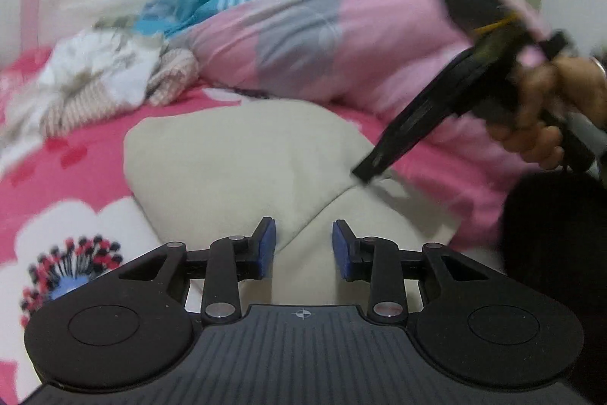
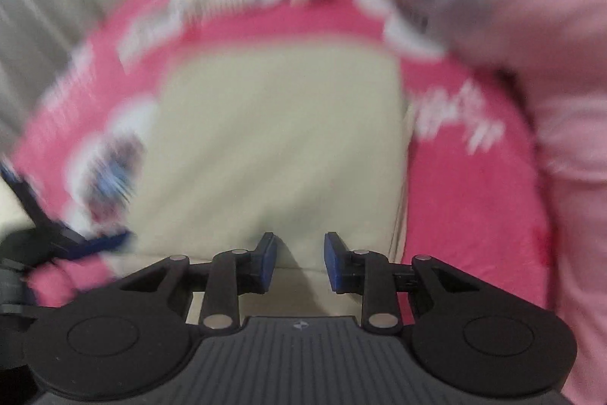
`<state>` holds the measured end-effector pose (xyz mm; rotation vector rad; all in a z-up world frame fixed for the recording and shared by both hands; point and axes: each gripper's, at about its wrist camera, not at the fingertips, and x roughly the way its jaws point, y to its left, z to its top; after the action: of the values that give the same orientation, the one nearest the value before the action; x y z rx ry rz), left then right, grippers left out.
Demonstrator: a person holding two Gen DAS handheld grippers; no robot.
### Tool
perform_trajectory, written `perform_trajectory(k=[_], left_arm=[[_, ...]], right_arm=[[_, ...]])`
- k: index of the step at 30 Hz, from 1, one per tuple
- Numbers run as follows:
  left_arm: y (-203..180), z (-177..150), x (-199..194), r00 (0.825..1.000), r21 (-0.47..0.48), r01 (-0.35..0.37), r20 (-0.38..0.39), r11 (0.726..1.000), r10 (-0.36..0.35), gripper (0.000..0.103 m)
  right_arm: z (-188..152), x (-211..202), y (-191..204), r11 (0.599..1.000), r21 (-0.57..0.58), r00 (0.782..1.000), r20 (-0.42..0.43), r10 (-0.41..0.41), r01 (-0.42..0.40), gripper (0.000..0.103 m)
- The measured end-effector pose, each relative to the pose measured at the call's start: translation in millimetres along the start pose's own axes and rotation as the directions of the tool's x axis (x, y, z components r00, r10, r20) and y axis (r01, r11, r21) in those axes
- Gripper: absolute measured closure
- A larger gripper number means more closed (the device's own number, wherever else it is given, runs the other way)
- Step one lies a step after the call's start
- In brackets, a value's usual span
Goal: Fold clothes
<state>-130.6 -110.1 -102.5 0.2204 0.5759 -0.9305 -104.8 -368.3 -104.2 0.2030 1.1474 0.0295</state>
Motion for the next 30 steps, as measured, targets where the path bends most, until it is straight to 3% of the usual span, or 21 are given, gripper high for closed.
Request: perform_trajectory(k=[1, 4, 5, 8, 9, 13, 16, 18, 23, 26, 27, 28, 30], left_arm=[[-1, 5, 0, 1.000, -0.010, -0.010, -0.015, 1.000, 0.010, 0.070], [-4, 24, -12, 0.999, -0.030, -0.028, -0.037, 0.999, 0.027, 0.071], [-9, 27, -23, 1.000, 0.005, -0.019, -0.005, 1.000, 0.019, 0.071], [-31, 18, -22, 0.998, 0.143, 0.038, -0.062, 0.989, -0.030, 0.071], [-40, 8, -14, 0.996, 0.197, 0.037, -0.082, 0.980, -0.021, 0.071], [-69, -28, 13, 0.995, 0.364, 0.001, -0.092, 0.931, 0.035, 0.070], [-72, -23, 9, 0.996, 0.359, -0.015, -0.078, 0.933, 0.045, 0.070], [-67, -15, 2, 0.997, 0.332, -0.028, -0.063, 0.943, 0.052, 0.070], [-54, 6, -16, 0.997, 0.263, -0.061, -0.028, 0.963, 0.071, 0.068], [-46, 18, -26, 0.996, 0.220, -0.080, -0.008, 0.972, 0.083, 0.066], [-44, 22, -30, 0.996, 0.206, -0.086, -0.001, 0.975, 0.088, 0.059], [-41, 26, -33, 0.996, 0.191, -0.091, 0.005, 0.977, 0.092, 0.047], [-36, 34, -40, 0.995, 0.162, -0.103, 0.018, 0.981, 0.101, 0.032]], right_arm=[[0, 6, -3, 1.000, 0.016, 1.000, -0.009, 0.001, -0.001, 0.074], [8, -28, 2, 1.000, -0.031, 1.000, -0.005, 0.001, -0.001, 0.075], [7, -41, 8, 0.996, -0.094, 1.000, -0.007, 0.000, -0.001, 0.073], [-4, -65, 24, 0.962, -0.272, 0.998, -0.051, 0.025, -0.038, 0.073], [-9, -63, 30, 0.952, -0.301, 0.996, -0.079, 0.031, -0.053, 0.073], [-34, 9, 41, 0.925, -0.378, 0.982, -0.157, -0.101, 0.035, 0.072], [-27, -11, 45, 0.935, -0.352, 0.982, -0.152, -0.111, 0.051, 0.073], [-30, -37, 46, 0.939, -0.343, 0.985, -0.163, -0.056, -0.003, 0.073], [-51, 5, 43, 0.942, -0.334, 0.975, -0.192, -0.115, 0.045, 0.069], [-48, -24, 37, 0.978, -0.203, 0.992, -0.108, -0.066, 0.043, 0.065], [-50, -38, 33, 0.989, -0.143, 0.998, -0.048, -0.046, 0.038, 0.057], [-53, -51, 28, 0.996, -0.084, 0.999, 0.018, -0.030, 0.031, 0.054], [-61, -70, 22, 1.000, 0.019, 0.989, 0.146, -0.017, 0.015, 0.042]])
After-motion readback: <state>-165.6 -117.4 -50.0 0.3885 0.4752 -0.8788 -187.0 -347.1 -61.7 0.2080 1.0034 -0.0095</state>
